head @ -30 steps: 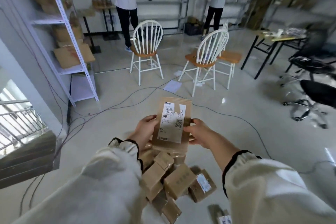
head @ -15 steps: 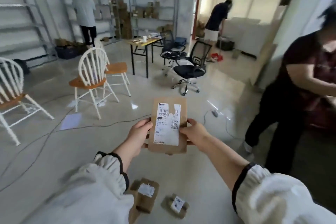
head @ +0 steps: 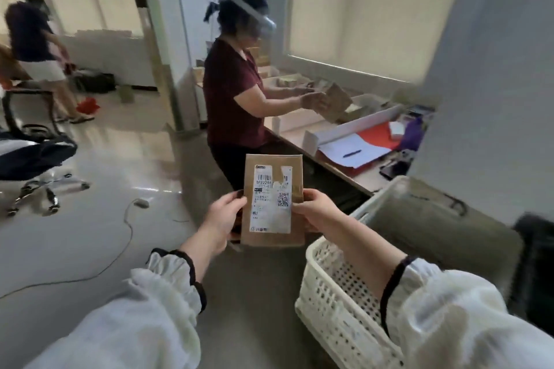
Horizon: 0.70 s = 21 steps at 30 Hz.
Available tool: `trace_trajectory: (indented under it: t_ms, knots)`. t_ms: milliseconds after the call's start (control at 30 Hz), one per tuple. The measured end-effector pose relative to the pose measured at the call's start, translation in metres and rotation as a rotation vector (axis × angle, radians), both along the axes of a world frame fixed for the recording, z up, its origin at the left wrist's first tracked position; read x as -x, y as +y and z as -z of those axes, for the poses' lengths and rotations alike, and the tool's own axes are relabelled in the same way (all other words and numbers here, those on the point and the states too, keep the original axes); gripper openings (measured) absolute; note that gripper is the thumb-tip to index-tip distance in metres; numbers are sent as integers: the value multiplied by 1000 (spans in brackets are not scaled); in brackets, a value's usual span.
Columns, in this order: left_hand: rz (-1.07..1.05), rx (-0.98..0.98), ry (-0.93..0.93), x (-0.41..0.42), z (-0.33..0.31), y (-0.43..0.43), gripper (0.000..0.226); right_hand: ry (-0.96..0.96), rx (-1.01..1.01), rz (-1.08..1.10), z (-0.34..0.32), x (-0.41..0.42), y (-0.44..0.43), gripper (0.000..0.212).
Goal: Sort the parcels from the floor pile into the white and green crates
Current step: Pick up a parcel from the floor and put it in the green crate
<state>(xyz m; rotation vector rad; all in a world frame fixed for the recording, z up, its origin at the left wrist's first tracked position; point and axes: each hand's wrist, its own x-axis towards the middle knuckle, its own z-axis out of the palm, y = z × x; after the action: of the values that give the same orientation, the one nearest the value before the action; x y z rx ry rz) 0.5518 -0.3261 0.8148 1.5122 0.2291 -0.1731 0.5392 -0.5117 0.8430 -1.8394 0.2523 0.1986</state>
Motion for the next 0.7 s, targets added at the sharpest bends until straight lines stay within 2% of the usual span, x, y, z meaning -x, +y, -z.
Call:
trace_trajectory:
  t_ms: [233, 367, 500, 700]
  knots:
    - [358, 42, 51, -21, 6, -203, 23, 42, -35, 364, 5, 45, -183, 43]
    - [492, 28, 65, -25, 16, -300, 22, 59, -27, 496, 11, 68, -262, 40]
    - [572, 19, 113, -29, 28, -367, 23, 93, -34, 598, 23, 73, -318, 43]
    - [695, -64, 166, -63, 57, -422, 26, 161, -135, 721, 58, 55, -364, 44]
